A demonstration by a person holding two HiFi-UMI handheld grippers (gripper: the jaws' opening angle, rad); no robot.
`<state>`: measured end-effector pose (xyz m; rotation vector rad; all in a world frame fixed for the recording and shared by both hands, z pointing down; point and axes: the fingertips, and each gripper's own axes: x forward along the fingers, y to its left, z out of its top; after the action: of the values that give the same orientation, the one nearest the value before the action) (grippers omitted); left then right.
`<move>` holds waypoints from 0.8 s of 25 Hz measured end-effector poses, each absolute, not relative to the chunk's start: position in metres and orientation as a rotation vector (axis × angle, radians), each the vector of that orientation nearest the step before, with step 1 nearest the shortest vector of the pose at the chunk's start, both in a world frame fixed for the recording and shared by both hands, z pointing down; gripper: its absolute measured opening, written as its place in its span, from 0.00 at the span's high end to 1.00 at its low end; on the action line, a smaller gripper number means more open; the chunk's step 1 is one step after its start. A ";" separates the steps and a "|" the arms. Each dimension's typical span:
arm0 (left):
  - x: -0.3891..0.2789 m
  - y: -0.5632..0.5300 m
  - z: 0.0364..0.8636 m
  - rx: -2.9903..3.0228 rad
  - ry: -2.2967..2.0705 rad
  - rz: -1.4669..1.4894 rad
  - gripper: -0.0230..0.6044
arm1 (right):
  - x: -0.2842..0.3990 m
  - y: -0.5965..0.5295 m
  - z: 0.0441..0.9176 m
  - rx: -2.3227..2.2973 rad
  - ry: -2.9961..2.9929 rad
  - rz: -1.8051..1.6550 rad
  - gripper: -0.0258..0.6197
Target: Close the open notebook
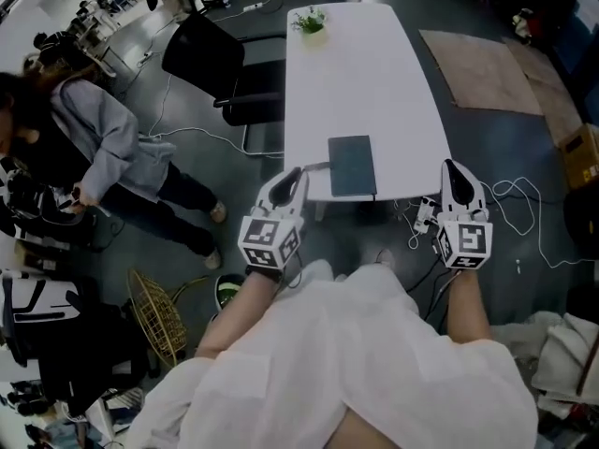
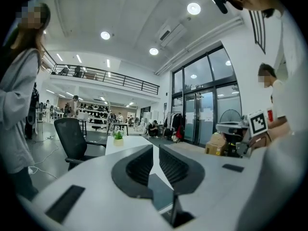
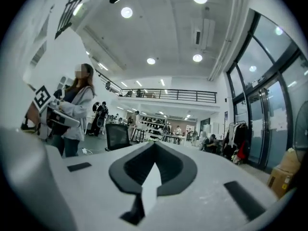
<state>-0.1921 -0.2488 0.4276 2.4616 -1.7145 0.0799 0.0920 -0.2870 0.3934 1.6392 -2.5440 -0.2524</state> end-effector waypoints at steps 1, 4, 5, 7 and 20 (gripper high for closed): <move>-0.191 -0.249 0.428 2.463 -1.714 0.080 0.90 | 0.094 -0.287 0.395 1.661 -2.551 -0.206 0.96; -0.189 -0.248 0.428 2.467 -1.710 0.082 0.90 | 0.093 -0.287 0.402 1.695 -2.564 -0.081 0.96; -0.188 -0.248 0.427 2.469 -1.709 0.082 0.90 | 0.091 -0.287 0.404 1.698 -2.565 -0.058 0.96; -0.186 -0.248 0.426 2.472 -1.707 0.080 0.90 | 0.088 -0.286 0.406 1.691 -2.569 -0.041 0.96; -0.181 -0.246 0.423 2.466 -1.717 0.064 0.90 | 0.082 -0.287 0.400 1.642 -2.592 -0.061 0.96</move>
<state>-0.1806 -0.2458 0.4231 2.4664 -1.7167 0.0643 0.0823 -0.2869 0.4003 1.6425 -2.5917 -0.0612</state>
